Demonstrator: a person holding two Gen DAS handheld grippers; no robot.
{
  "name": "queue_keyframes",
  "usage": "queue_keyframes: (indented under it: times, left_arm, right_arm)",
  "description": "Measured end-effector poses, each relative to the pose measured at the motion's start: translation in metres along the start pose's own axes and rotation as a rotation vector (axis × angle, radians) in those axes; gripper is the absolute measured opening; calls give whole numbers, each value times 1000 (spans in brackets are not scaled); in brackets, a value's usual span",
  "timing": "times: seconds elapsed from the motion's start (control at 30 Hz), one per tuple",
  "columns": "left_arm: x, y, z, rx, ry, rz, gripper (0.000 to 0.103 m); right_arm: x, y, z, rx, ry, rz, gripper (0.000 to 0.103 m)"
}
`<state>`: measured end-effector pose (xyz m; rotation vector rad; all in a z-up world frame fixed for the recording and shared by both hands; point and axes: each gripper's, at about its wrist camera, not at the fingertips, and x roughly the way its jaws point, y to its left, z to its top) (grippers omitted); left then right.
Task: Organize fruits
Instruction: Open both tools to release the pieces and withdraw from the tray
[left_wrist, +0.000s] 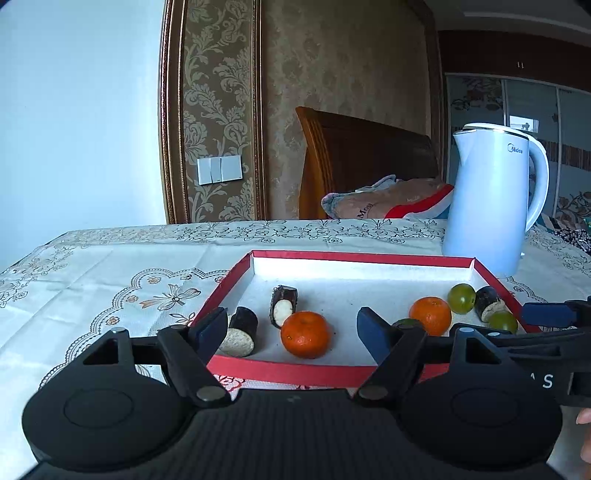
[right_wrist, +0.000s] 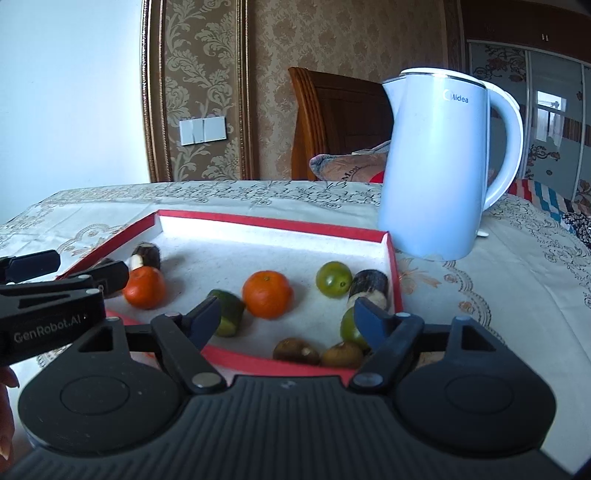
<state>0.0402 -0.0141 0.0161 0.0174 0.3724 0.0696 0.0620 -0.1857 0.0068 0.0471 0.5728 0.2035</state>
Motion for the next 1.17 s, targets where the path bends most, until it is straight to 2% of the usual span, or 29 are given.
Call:
queue_keyframes:
  times: [0.13, 0.23, 0.63, 0.97, 1.07, 1.17]
  left_arm:
    - [-12, 4, -4, 1, -12, 5, 78]
    - [-17, 8, -6, -8, -13, -1, 83]
    - [-34, 17, -15, -1, -24, 22, 84]
    - [-32, 14, -15, 33, -18, -3, 85]
    - [-32, 16, -15, 30, -31, 34, 86]
    - [-30, 23, -13, -4, -7, 36, 86]
  right_arm:
    - [-11, 6, -10, -13, -12, -4, 83]
    - [-17, 10, -17, -25, -14, -5, 89]
    - [-16, 11, -20, -25, 4, -6, 91]
    - [-15, 12, -22, -39, 15, -10, 93]
    - [-15, 12, -22, -38, 15, -9, 94]
    - [-16, 10, -25, -26, 38, 7, 97]
